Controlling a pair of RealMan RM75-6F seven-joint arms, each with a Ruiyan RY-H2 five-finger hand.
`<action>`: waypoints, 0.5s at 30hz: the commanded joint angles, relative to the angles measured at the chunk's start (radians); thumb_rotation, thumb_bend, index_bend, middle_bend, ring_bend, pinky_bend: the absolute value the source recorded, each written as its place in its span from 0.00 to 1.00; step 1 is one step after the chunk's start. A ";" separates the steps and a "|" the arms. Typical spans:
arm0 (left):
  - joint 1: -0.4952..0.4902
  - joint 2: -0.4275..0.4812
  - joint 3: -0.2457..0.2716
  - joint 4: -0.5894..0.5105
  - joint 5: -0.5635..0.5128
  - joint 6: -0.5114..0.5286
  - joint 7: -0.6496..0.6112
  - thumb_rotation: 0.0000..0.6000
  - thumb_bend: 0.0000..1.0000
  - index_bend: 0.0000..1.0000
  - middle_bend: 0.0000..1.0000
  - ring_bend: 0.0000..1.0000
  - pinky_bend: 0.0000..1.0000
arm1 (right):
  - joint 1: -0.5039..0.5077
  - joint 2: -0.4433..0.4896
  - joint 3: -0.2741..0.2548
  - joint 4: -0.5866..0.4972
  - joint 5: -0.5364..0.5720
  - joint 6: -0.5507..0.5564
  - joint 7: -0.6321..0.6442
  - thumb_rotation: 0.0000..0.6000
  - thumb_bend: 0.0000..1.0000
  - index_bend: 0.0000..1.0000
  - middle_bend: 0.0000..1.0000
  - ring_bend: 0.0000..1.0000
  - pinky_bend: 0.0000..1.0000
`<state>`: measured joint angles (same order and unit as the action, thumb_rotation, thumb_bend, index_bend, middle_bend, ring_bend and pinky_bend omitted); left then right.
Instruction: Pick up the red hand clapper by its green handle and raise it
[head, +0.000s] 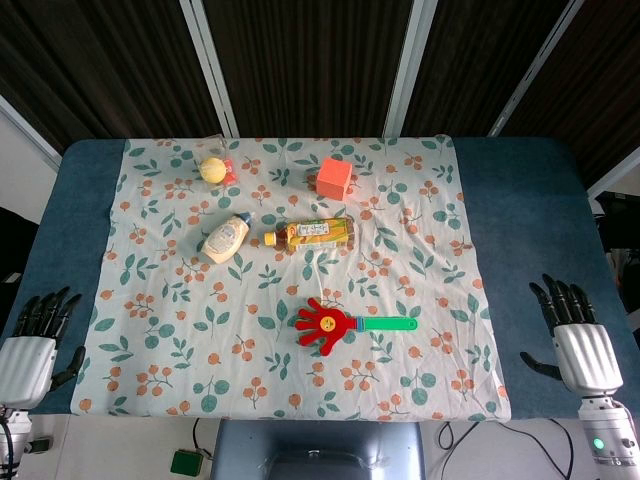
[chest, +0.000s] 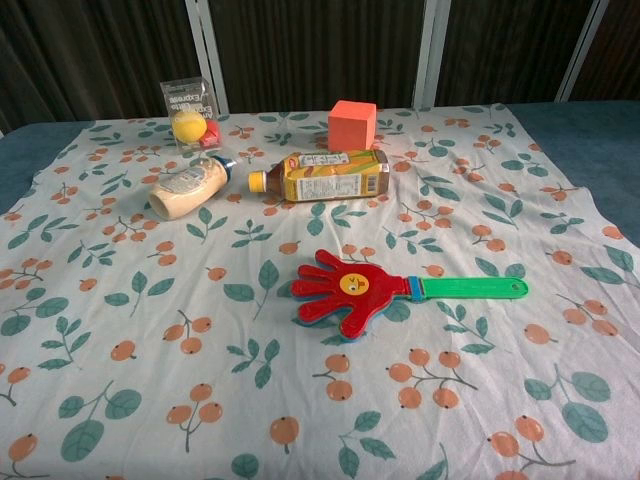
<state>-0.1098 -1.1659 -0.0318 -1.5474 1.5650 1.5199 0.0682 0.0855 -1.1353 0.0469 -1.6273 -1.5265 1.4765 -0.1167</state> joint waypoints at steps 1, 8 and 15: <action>0.000 0.001 0.000 0.001 0.001 0.000 -0.005 1.00 0.41 0.00 0.00 0.00 0.04 | 0.000 0.000 -0.002 -0.002 -0.006 0.001 0.004 1.00 0.13 0.00 0.00 0.00 0.00; -0.005 0.010 0.004 0.005 0.007 -0.008 -0.034 1.00 0.41 0.00 0.00 0.00 0.04 | 0.053 -0.065 0.021 0.058 0.009 -0.069 0.068 1.00 0.13 0.01 0.00 0.00 0.00; -0.008 0.013 0.001 0.013 0.014 -0.001 -0.057 1.00 0.41 0.00 0.00 0.00 0.06 | 0.234 -0.139 0.081 0.065 0.080 -0.337 0.134 1.00 0.14 0.24 0.00 0.00 0.00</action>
<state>-0.1181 -1.1538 -0.0328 -1.5361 1.5743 1.5162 0.0162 0.2379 -1.2322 0.0949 -1.5639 -1.4878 1.2444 -0.0198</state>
